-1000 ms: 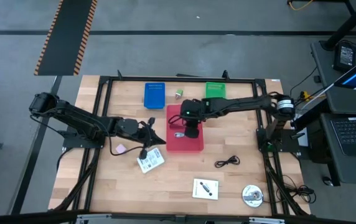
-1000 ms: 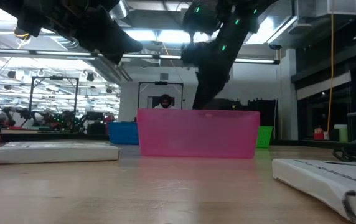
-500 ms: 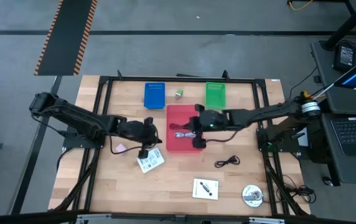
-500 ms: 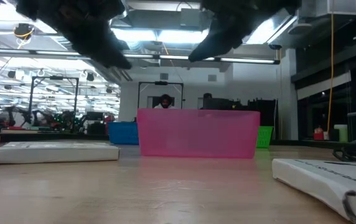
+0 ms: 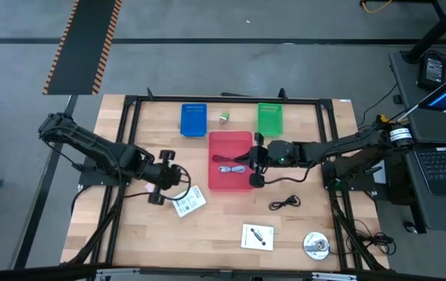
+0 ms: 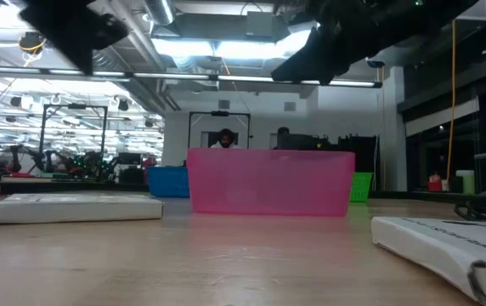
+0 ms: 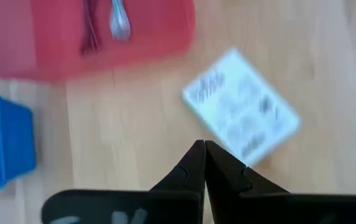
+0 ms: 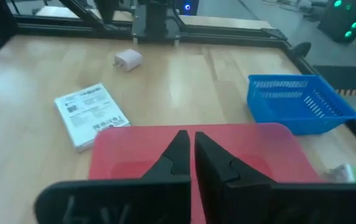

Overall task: Pick and place items into bin
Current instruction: Put the white charger adapter into the blue bin

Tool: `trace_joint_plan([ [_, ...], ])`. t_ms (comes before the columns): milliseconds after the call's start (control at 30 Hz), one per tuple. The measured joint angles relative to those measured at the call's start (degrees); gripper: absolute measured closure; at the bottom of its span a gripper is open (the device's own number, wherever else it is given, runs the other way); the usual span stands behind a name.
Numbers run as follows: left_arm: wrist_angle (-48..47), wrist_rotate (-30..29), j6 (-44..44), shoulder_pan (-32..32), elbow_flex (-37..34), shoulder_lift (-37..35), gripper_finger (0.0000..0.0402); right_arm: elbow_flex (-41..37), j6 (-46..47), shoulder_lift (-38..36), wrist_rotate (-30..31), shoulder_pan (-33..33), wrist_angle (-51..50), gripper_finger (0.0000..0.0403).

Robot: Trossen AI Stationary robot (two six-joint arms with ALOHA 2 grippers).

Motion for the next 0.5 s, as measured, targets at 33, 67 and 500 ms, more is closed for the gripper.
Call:
trace_joint_plan([
  [33,-2.1,0.0,0.0,-0.5,0.0,0.0,0.0398,0.0,0.7,0.0,0.0,0.3,0.0,0.0397],
  [67,-3.9,0.0,-0.1,-0.8,0.0,0.0,0.0398,0.0,1.5,0.1,0.0,0.5,0.1,0.0397],
  [500,-6.5,-0.2,-5.4,-1.1,0.0,0.3,0.0290,0.0,5.3,3.6,0.1,4.0,3.9,0.0396],
])
